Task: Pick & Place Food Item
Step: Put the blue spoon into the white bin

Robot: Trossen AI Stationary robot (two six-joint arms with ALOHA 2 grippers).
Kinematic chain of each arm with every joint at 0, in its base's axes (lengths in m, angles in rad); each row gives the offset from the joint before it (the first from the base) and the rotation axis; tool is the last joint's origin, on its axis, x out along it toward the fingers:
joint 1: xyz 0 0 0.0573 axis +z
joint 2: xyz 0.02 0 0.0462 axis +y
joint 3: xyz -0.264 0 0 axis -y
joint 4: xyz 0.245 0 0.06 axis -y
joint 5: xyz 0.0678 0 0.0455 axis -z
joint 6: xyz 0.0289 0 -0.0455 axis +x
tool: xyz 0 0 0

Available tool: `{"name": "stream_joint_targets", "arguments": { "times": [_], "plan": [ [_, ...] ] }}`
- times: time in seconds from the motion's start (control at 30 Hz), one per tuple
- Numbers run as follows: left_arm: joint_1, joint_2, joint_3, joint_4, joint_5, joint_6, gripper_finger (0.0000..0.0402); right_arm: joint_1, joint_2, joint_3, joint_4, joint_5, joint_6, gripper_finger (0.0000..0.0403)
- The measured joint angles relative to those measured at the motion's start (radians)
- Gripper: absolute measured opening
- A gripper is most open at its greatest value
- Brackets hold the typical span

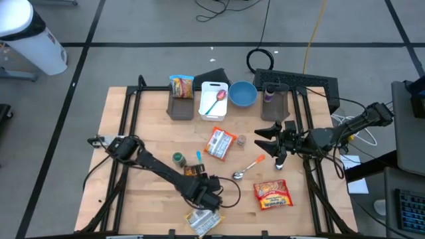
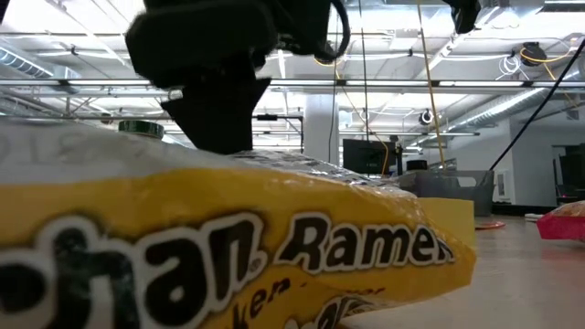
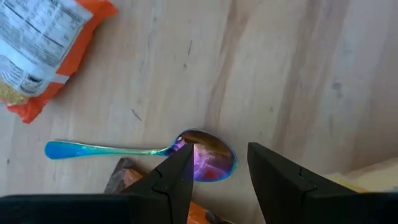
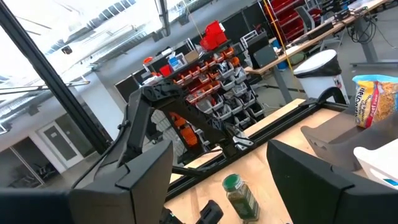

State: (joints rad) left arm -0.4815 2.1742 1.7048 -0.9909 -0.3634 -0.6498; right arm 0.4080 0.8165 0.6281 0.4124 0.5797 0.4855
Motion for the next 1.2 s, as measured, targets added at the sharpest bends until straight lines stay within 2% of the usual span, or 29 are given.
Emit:
{"name": "stream_joint_targets", "arguments": {
  "times": [0.13, 0.8, 0.9, 1.2],
  "plan": [
    [0.013, 0.000, -0.012, 0.001, 0.046, 0.009, 0.0156, 0.000, 0.000, 0.000, -0.005, 0.000, 0.000, 0.0254],
    [0.020, 0.025, -0.014, 0.007, 0.062, 0.001, 0.0153, 0.000, 0.000, -0.022, 0.019, 0.000, 0.001, 0.0254],
    [0.023, 0.026, -0.014, -0.003, 0.058, 0.001, 0.0132, 0.000, 0.000, -0.075, 0.103, 0.000, 0.029, 0.0254],
    [0.042, 0.025, -0.013, 0.001, 0.076, 0.017, 0.0018, 0.000, 0.000, -0.317, 0.486, 0.000, 0.173, 0.0254]
  ]
}}
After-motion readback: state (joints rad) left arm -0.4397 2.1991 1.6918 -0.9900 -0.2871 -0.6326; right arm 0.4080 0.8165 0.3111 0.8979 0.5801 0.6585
